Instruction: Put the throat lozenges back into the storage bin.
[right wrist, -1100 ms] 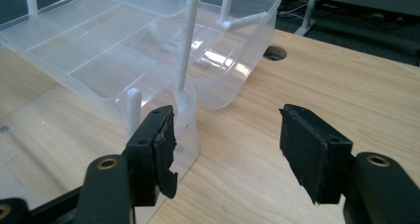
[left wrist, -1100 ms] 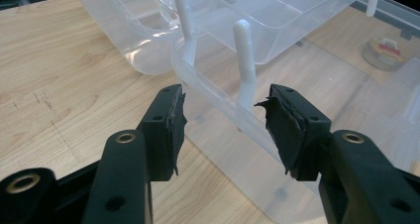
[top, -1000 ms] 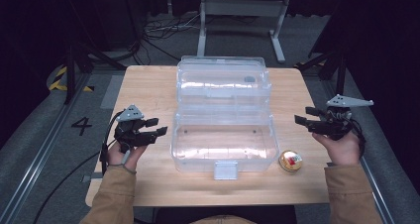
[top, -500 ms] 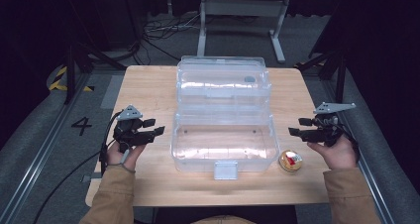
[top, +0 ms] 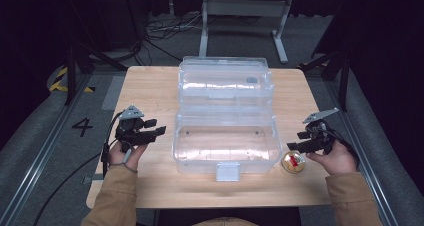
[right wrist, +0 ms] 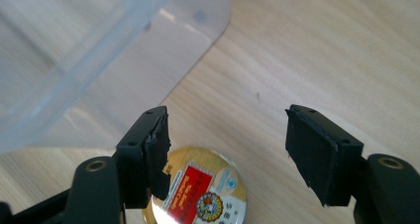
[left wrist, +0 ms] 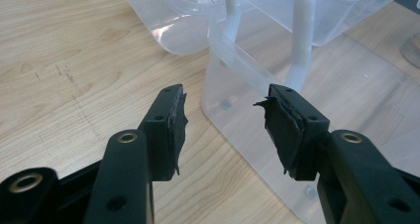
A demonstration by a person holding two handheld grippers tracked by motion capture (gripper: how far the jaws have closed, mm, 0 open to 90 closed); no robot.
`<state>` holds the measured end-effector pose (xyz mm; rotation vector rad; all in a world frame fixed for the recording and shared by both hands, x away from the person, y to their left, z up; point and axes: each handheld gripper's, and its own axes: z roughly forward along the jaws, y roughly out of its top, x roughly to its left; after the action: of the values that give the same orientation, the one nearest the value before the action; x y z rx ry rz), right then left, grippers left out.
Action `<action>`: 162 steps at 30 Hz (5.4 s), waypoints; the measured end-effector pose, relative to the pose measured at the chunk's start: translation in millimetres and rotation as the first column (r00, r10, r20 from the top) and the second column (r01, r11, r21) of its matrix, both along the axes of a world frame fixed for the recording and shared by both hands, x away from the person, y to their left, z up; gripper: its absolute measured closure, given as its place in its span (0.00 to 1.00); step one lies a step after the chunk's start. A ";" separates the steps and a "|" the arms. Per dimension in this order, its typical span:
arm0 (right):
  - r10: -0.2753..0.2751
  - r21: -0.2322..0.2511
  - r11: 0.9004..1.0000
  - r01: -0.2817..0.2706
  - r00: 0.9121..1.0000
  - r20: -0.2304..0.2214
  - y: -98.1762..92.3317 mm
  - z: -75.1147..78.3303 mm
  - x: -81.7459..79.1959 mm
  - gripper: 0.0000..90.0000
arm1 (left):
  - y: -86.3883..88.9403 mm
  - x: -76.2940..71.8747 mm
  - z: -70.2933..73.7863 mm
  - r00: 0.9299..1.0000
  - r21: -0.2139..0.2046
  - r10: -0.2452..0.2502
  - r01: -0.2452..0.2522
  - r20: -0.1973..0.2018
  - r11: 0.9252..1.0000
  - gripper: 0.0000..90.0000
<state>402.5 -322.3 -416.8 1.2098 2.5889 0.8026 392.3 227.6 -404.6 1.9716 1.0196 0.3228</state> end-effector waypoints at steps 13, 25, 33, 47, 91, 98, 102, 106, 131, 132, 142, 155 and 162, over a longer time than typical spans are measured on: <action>0.034 -0.127 0.991 -0.047 0.995 -0.098 5.6 -23.1 -16.3 0.21 | -2.1 7.3 -1.9 1.000 -0.001 0.003 -0.003 -0.009 1.000 0.56; 0.073 -0.234 0.965 -0.116 0.980 -0.184 15.8 -39.2 -19.8 0.17 | -2.4 7.9 -2.6 1.000 -0.002 0.001 -0.001 -0.012 1.000 0.55; 0.080 -0.276 0.951 -0.138 0.974 -0.212 19.8 -46.0 -19.6 0.17 | -2.5 8.2 -2.8 1.000 0.002 -0.004 0.004 -0.013 1.000 0.55; 0.077 -0.266 0.954 -0.139 0.970 -0.230 20.5 -45.8 -16.7 0.23 | -0.8 6.9 -3.9 1.000 0.005 0.005 -0.005 -0.015 1.000 0.55; 0.110 -0.119 0.987 -0.112 0.994 -0.027 42.8 69.1 -28.3 0.23 | -0.8 5.8 -8.1 1.000 0.026 0.009 -0.008 -0.026 1.000 0.55; 0.143 -0.120 0.982 -0.145 0.989 -0.024 56.2 74.8 -26.1 0.23 | -0.1 6.2 -8.7 1.000 0.022 0.013 -0.013 -0.026 1.000 0.55; 0.157 -0.129 0.979 -0.159 0.987 -0.023 65.4 74.9 -23.9 0.23 | -0.1 6.0 -9.1 0.999 0.016 0.016 -0.016 -0.033 1.000 0.55; 0.175 -0.130 0.976 -0.177 0.984 -0.022 72.7 74.9 -22.5 0.23 | 0.4 6.2 -9.3 0.999 0.017 0.018 -0.018 -0.032 1.000 0.55; 0.214 -0.159 0.961 -0.227 0.972 -0.094 110.6 50.5 -9.4 0.23 | 1.2 6.4 -9.6 0.999 0.016 0.018 -0.017 -0.033 1.000 0.55; 0.209 -0.163 0.961 -0.224 0.972 -0.103 112.3 48.9 -8.9 0.23 | 1.4 6.5 -9.6 0.999 0.018 0.016 -0.016 -0.033 1.000 0.55; 0.197 -0.194 0.955 -0.223 0.970 -0.141 122.6 35.4 -5.1 0.23 | 1.5 6.5 -9.7 0.999 0.019 0.017 -0.016 -0.032 1.000 0.55; 0.127 -0.222 0.959 -0.175 0.968 -0.214 132.8 18.5 2.0 0.23 | 1.9 6.3 -9.3 0.999 0.017 0.019 -0.019 -0.029 1.000 0.55; 0.096 -0.232 0.961 -0.153 0.966 -0.239 136.6 12.1 4.2 0.23 | 1.9 6.4 -9.4 0.999 0.018 0.019 -0.018 -0.031 1.000 0.55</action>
<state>406.7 -185.7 -404.7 1.1299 2.8657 0.3577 398.7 229.4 -414.0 1.9898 1.0581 0.3135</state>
